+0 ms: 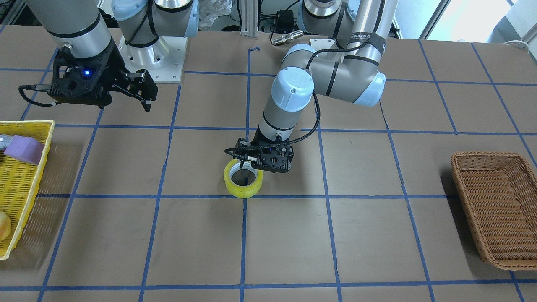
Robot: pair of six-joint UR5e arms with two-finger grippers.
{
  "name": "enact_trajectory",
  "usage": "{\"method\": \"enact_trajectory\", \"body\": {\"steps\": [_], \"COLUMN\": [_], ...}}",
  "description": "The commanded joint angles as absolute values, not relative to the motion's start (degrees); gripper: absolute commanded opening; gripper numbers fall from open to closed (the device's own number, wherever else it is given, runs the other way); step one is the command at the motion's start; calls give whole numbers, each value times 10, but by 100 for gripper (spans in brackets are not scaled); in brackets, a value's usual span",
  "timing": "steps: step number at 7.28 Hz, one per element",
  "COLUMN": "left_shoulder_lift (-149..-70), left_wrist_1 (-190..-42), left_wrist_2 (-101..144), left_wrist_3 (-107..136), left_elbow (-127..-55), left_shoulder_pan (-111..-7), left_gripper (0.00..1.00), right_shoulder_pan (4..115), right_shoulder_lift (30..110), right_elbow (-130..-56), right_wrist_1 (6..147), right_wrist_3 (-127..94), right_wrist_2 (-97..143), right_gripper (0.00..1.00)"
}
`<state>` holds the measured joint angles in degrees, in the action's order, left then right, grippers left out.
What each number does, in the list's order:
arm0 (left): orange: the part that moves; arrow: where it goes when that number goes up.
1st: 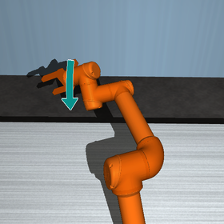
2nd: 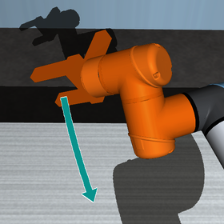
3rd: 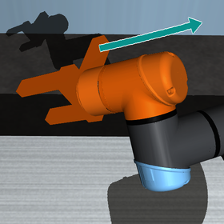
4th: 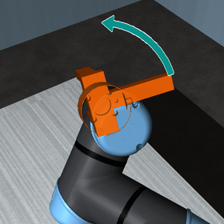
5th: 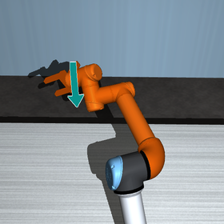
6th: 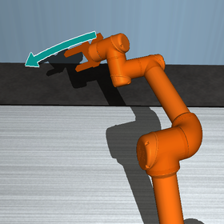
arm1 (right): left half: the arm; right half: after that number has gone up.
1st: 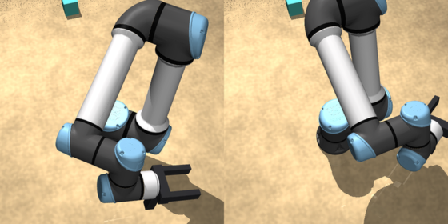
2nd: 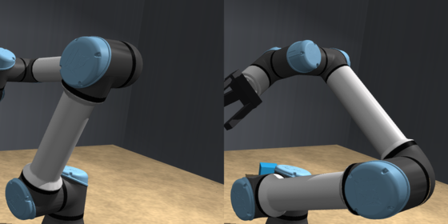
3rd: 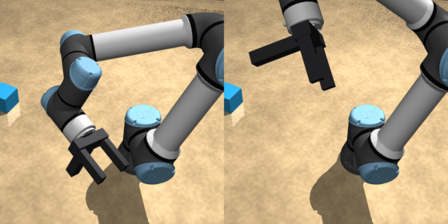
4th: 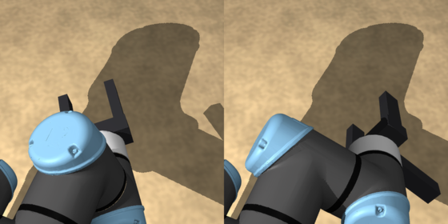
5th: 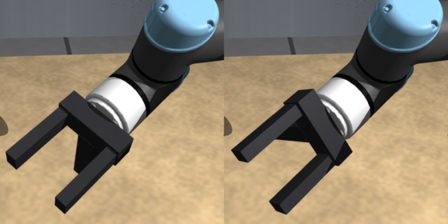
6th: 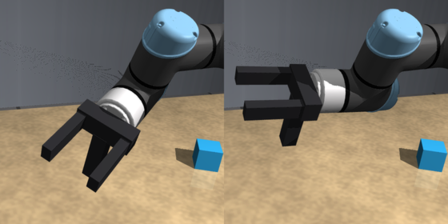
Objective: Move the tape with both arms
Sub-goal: 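Lower the left gripper onto the tape roll and grasp it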
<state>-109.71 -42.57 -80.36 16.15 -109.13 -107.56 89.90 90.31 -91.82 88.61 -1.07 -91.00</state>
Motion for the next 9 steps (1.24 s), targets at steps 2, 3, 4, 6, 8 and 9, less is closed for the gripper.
{"method": "enact_trajectory", "body": {"steps": [2, 3, 4, 6, 8, 9], "left_shoulder_lift": [-1140, -1149, -1154, -1154, -1136, -1127], "left_wrist_1": [-386, -386, -386, -386, -387, -381], "left_wrist_2": [-832, -832, -833, -834, -855, -880], "left_wrist_3": [166, 167, 169, 192, 184, 175], "left_elbow": [-1081, -1081, -1081, -1081, -1081, -1078], "left_shoulder_pan": [-1078, -1078, -1084, -1098, -1098, -1096], "left_gripper": [100, 99, 78, 34, 0, 0], "right_shoulder_pan": [900, 900, 900, 902, 902, 902], "right_shoulder_lift": [904, 904, 905, 909, 909, 909], "right_elbow": [-914, -915, -914, -916, -917, -916], "right_wrist_1": [877, 877, 878, 878, 881, 882], "right_wrist_3": [10, 20, 27, 28, 29, 29], "right_wrist_2": [-910, -917, -909, -908, -910, -911], "right_gripper": [100, 100, 100, 100, 100, 100]}}
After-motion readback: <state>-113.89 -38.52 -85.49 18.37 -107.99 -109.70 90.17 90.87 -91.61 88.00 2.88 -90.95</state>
